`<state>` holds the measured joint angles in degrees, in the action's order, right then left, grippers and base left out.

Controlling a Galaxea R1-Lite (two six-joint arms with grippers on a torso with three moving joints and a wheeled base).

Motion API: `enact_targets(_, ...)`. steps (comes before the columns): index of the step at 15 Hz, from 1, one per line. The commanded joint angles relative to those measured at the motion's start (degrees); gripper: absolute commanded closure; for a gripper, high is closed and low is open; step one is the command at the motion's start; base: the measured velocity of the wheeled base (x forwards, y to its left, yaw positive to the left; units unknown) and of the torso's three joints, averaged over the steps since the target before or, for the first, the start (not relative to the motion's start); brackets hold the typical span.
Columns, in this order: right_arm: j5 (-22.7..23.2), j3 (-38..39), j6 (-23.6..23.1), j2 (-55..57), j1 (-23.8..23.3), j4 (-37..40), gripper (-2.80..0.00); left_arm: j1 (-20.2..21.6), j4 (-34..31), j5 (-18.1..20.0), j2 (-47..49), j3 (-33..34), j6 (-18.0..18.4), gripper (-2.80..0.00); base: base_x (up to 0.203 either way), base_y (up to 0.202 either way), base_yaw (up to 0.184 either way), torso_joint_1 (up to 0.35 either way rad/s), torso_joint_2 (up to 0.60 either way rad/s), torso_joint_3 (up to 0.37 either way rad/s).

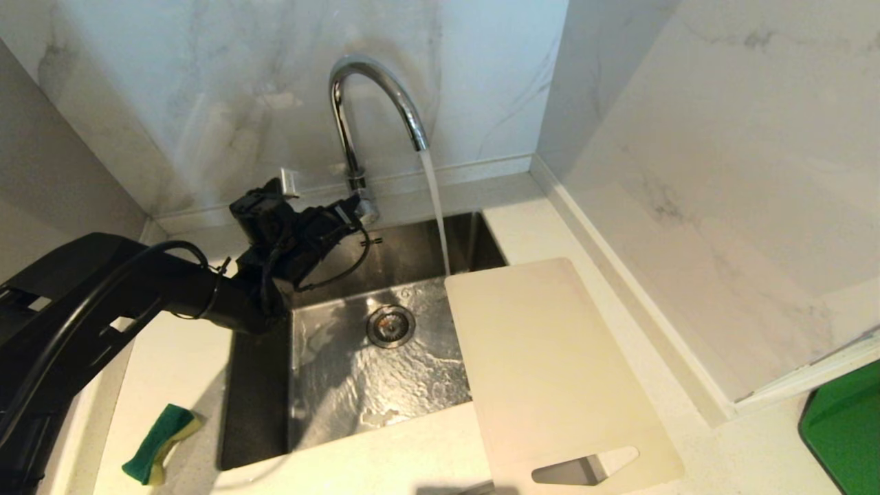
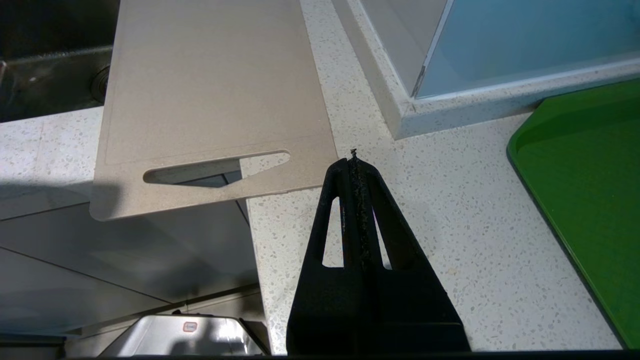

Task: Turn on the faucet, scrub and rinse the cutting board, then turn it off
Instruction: Turn off the tap

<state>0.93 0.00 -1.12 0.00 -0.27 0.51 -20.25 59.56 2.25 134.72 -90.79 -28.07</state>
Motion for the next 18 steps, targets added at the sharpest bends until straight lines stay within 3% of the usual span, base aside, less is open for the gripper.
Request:
enact_targets(1, 0.04, 0.09, -0.02, 0.00, 0.00, 0.02, 0.00, 0.35, 0.18, -0.35, 3.41, -3.20, -0.19, 0.00, 0.000, 0.000, 0.000, 0.000, 0.00, 0.000)
enact_targets(18, 0.04, 0.09, -0.02, 0.00, 0.00, 0.02, 0.00, 5.66, -5.15, -2.25, 10.30, -19.86, -0.12, 0.00, 0.000, 0.000, 0.000, 0.000, 0.00, 0.000)
